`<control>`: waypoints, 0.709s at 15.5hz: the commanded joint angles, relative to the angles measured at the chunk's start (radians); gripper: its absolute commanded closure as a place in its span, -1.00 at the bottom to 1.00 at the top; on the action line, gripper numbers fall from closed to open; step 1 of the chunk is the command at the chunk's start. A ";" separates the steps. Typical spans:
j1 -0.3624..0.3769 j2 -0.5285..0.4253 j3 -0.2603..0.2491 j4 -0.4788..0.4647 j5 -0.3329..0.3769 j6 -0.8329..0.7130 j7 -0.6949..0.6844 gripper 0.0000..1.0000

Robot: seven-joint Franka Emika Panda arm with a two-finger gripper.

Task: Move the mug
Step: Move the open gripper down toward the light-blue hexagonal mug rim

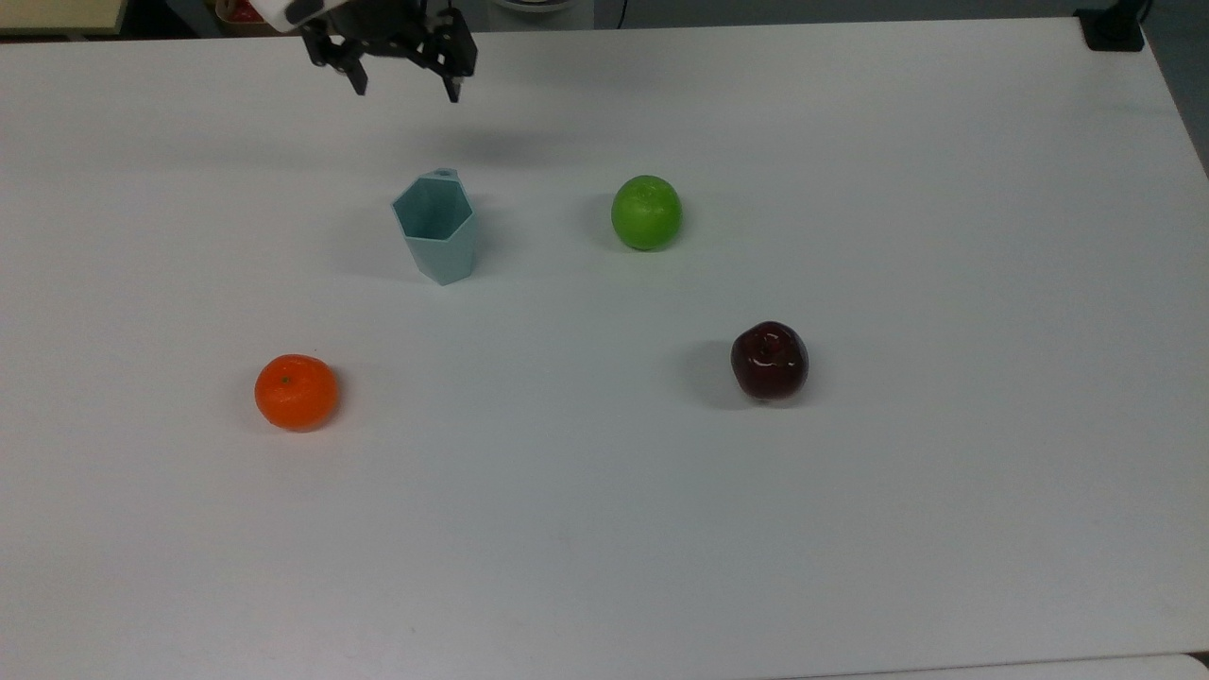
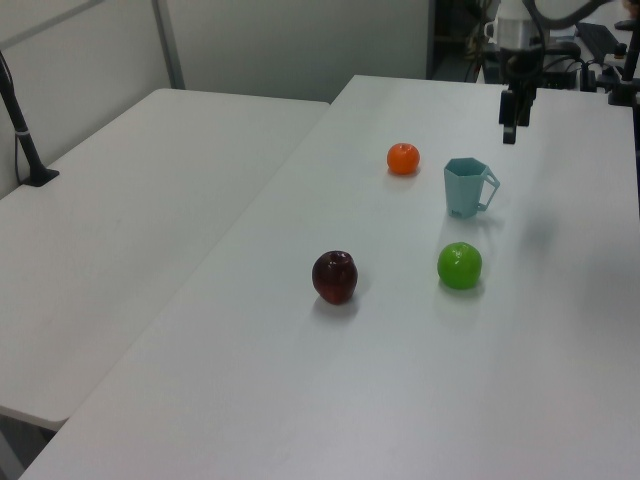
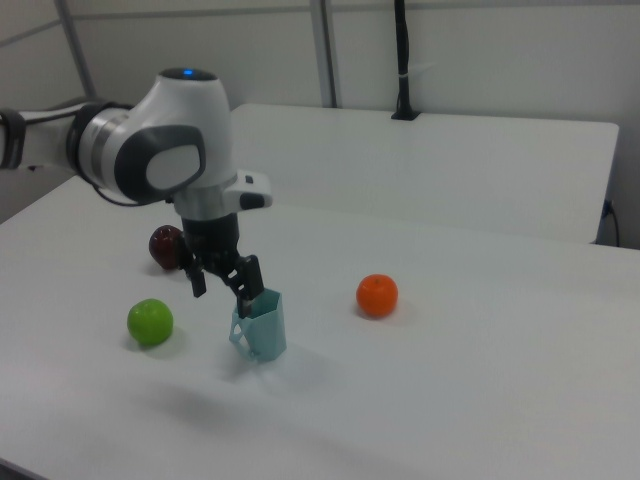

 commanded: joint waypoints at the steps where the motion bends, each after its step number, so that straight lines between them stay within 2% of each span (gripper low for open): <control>1: 0.039 -0.036 -0.005 -0.107 -0.013 0.099 -0.011 -1.00; 8: 0.061 0.034 -0.005 -0.113 -0.027 0.228 -0.011 -1.00; 11: 0.073 0.051 -0.005 -0.154 -0.035 0.308 -0.011 -1.00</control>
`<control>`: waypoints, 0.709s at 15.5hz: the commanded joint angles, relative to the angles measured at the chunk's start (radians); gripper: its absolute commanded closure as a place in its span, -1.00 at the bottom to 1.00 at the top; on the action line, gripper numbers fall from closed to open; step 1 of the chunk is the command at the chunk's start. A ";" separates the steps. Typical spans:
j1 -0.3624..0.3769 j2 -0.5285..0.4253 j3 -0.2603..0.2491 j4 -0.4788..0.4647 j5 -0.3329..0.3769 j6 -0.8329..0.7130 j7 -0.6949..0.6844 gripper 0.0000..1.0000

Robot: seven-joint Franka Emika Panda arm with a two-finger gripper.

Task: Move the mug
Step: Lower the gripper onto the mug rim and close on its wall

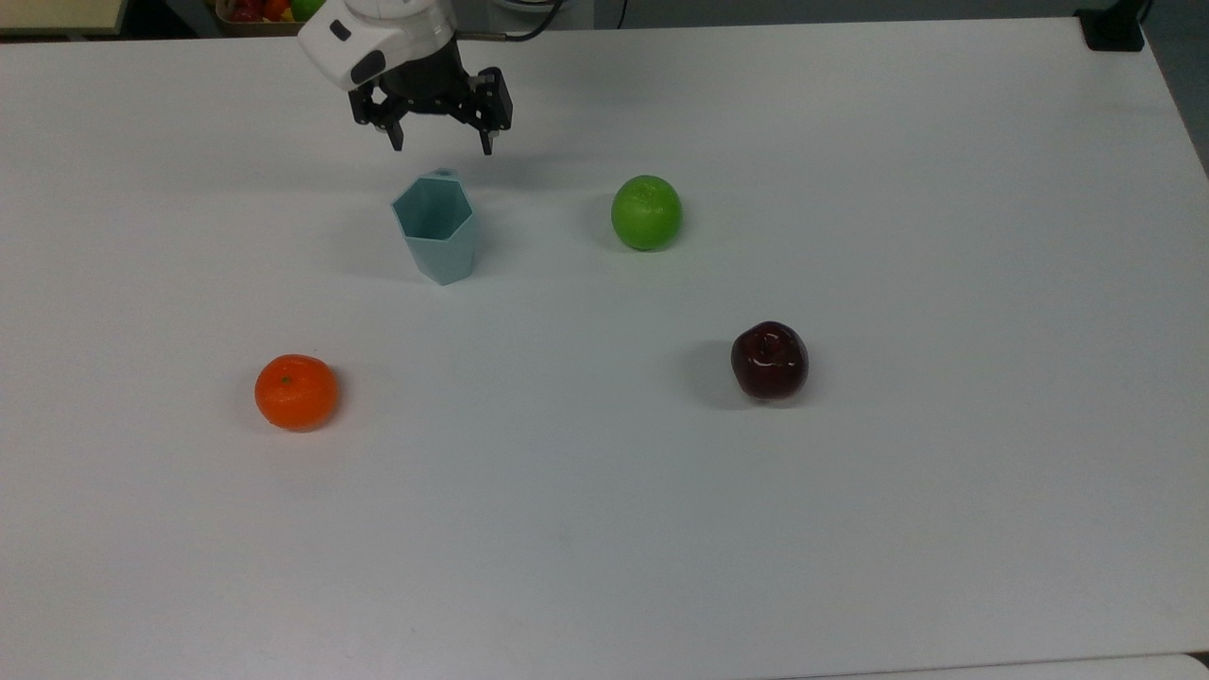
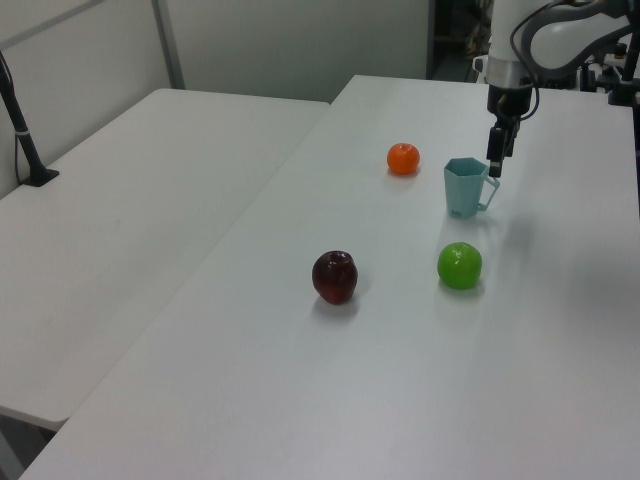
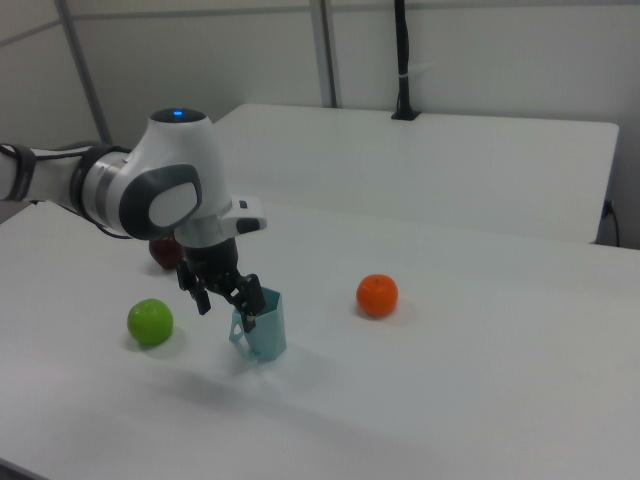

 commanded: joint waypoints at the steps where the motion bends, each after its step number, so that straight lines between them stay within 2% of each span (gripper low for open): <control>1: 0.025 0.004 -0.006 -0.075 -0.027 0.126 -0.011 -1.00; 6: 0.031 0.021 -0.005 -0.109 -0.035 0.197 -0.004 -1.00; 8: 0.037 0.037 -0.005 -0.108 -0.035 0.208 -0.001 -0.76; 11: 0.043 0.044 -0.005 -0.108 -0.035 0.216 -0.001 -0.30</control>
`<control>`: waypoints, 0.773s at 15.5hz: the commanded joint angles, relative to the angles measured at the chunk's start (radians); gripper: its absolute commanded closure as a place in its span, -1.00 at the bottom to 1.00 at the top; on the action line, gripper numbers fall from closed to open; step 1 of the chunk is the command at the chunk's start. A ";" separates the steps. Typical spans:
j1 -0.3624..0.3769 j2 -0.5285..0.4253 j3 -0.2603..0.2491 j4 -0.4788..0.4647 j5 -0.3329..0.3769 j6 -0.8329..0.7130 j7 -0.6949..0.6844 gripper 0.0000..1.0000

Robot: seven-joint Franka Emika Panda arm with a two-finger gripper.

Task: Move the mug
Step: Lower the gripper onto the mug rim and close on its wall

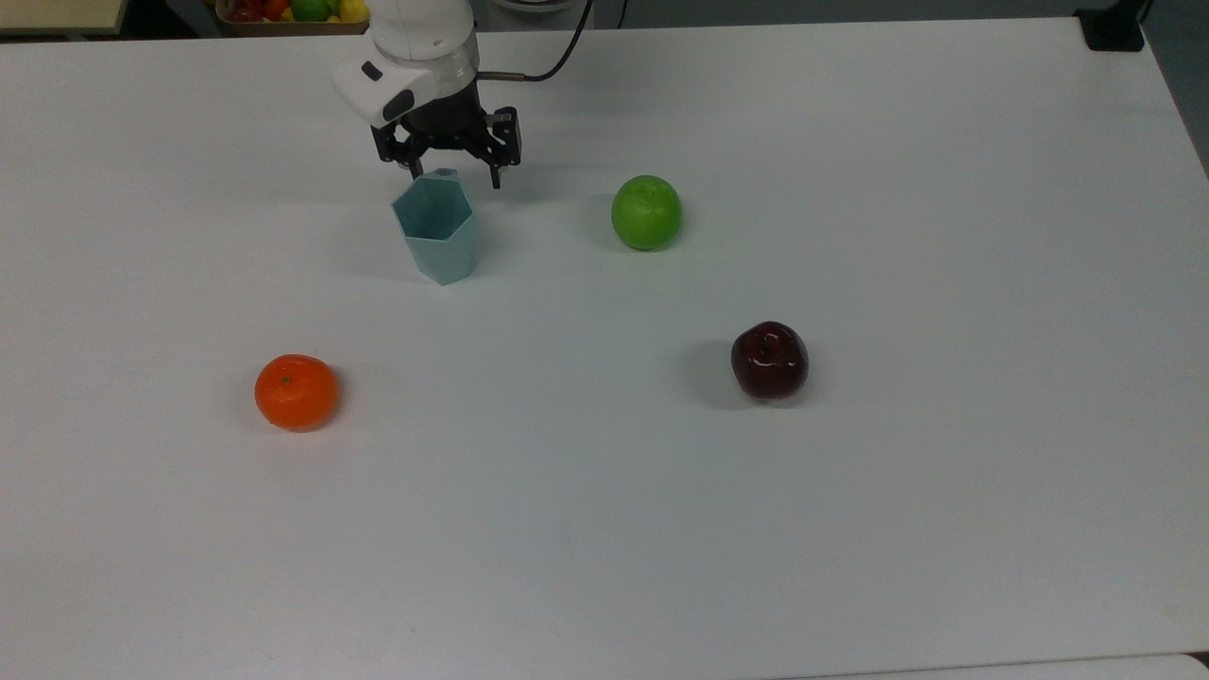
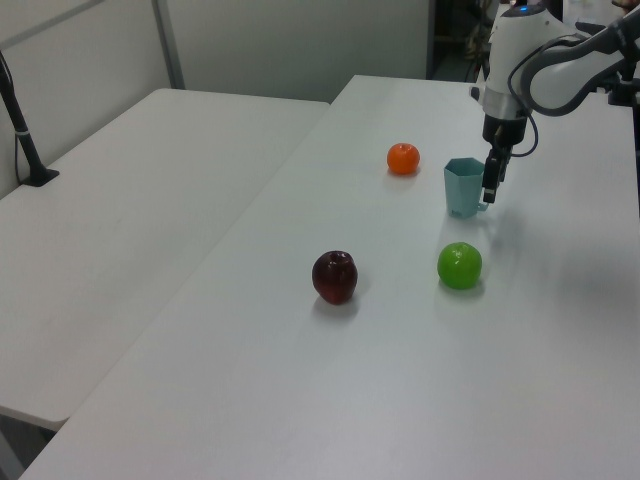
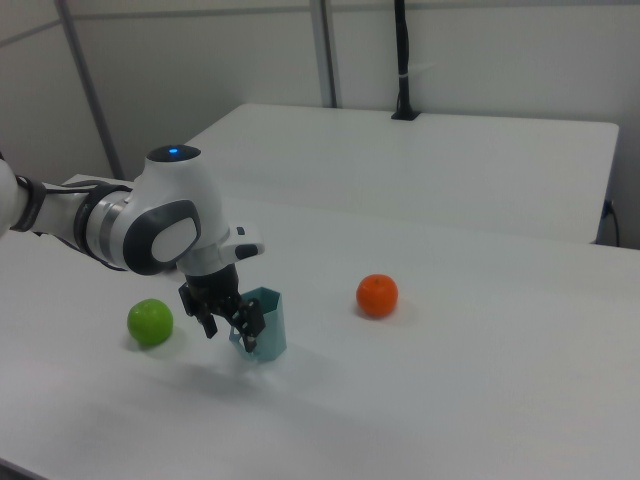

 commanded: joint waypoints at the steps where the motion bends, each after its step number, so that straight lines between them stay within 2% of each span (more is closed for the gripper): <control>1: 0.018 0.005 -0.007 -0.017 -0.013 0.037 0.000 -0.18; 8: 0.018 0.011 -0.007 -0.017 -0.013 0.037 0.000 0.43; 12: 0.017 0.009 -0.005 -0.017 -0.013 0.037 0.001 0.68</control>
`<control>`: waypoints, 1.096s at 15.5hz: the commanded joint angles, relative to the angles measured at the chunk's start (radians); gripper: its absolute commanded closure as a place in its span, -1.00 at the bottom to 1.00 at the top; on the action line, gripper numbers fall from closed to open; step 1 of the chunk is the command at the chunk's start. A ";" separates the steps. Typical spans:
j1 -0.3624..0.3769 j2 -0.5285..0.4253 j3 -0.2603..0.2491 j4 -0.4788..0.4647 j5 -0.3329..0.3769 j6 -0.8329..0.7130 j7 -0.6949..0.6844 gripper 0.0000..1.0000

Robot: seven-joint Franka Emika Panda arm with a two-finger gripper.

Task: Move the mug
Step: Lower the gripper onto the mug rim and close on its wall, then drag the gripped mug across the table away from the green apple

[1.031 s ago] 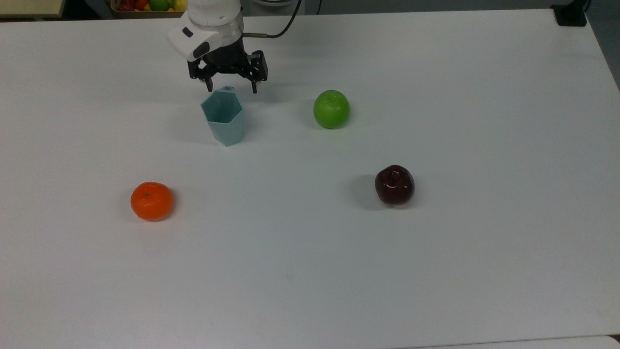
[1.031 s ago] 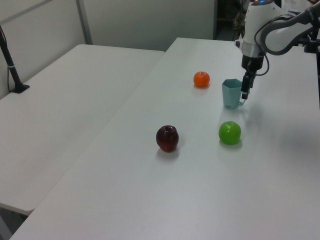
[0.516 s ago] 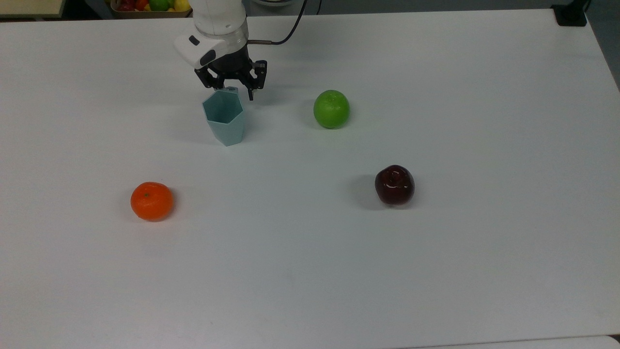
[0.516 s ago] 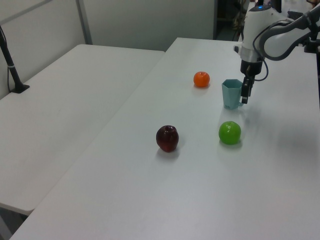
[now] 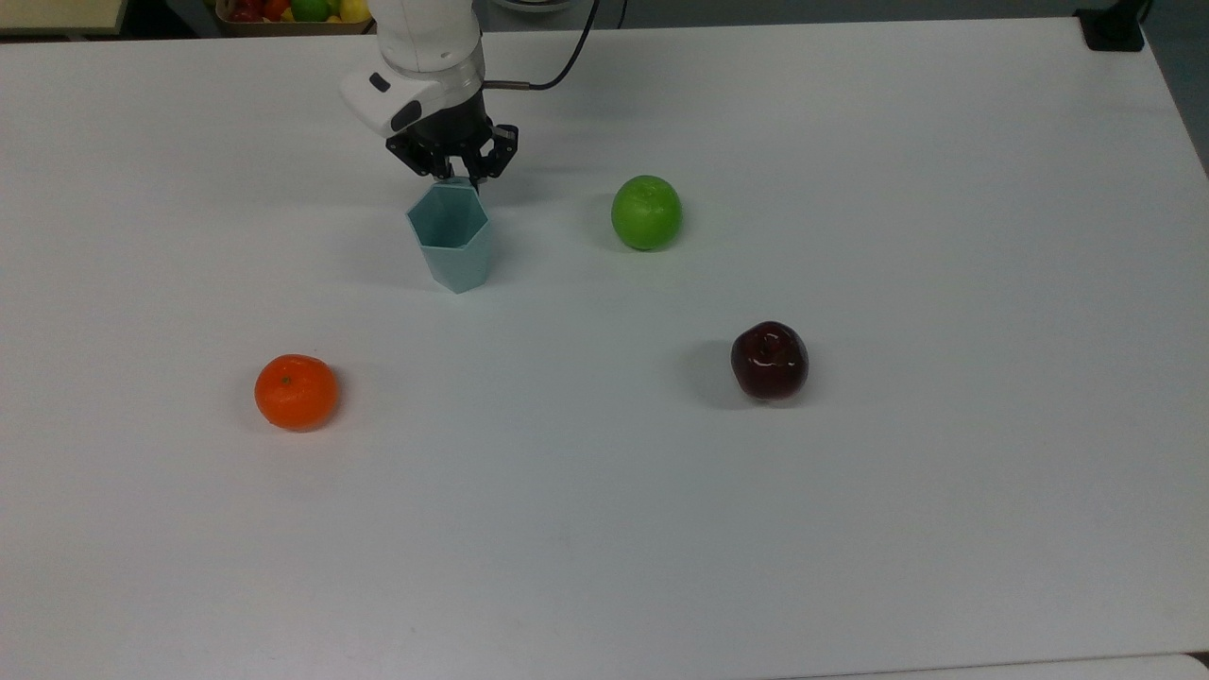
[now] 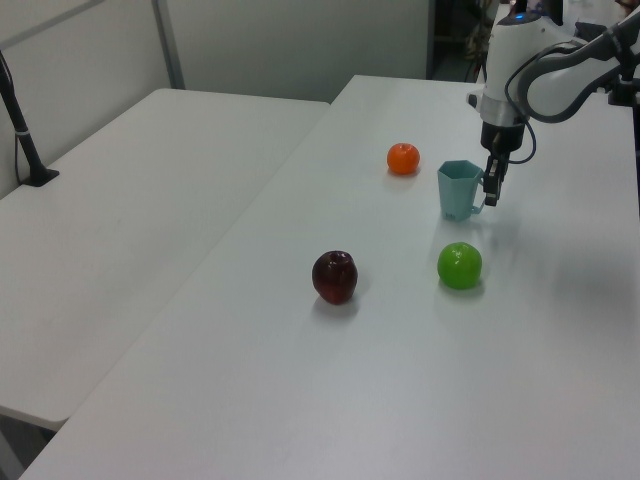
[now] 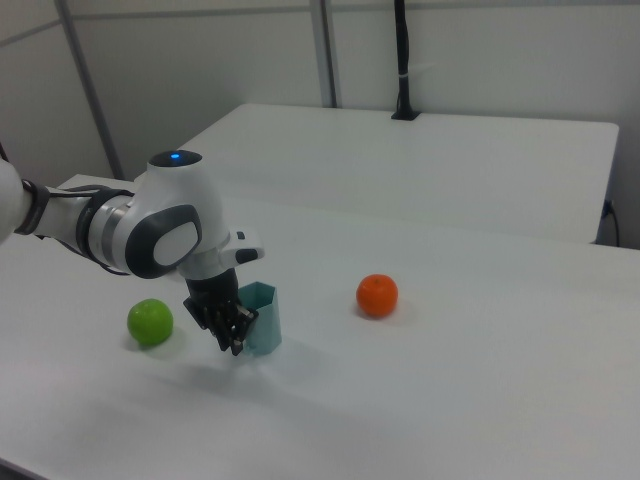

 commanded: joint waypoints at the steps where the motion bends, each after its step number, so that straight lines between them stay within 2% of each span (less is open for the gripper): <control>1: 0.010 -0.009 -0.007 -0.017 -0.013 0.032 0.001 0.72; 5: 0.007 -0.020 -0.007 -0.017 -0.013 0.026 0.004 0.82; 11: -0.002 -0.066 -0.007 0.000 -0.013 0.003 0.081 0.83; 13: -0.006 -0.071 -0.008 0.046 -0.015 -0.067 0.081 0.83; 17: -0.072 -0.049 -0.011 0.147 -0.029 -0.118 0.067 0.84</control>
